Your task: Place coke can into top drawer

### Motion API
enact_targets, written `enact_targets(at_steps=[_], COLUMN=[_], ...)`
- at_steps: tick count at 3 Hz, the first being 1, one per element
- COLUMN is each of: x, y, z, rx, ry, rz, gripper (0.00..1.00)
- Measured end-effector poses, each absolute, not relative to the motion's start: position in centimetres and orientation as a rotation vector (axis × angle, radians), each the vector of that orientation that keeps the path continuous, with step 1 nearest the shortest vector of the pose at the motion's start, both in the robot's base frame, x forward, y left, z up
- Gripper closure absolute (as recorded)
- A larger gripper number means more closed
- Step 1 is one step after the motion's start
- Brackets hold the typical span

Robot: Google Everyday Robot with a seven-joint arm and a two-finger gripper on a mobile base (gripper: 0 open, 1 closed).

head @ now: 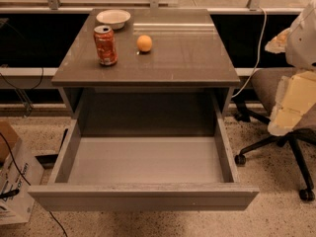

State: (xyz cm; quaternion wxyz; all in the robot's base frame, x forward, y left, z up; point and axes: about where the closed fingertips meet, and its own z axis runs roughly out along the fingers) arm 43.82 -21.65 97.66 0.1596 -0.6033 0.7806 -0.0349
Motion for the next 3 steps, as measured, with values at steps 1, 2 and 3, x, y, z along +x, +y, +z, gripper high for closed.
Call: enact_targets(at_steps=[1,2,3], x=[43.8,44.9,47.8], y=[-21.6,-19.7,-15.3], z=[97.7,98.0,98.5], rx=[-1.724,-1.692,-1.692], ry=[2.231,2.169,2.055], rz=[-0.1,-0.079,-0.009], gripper=[0.0,0.0,0.0])
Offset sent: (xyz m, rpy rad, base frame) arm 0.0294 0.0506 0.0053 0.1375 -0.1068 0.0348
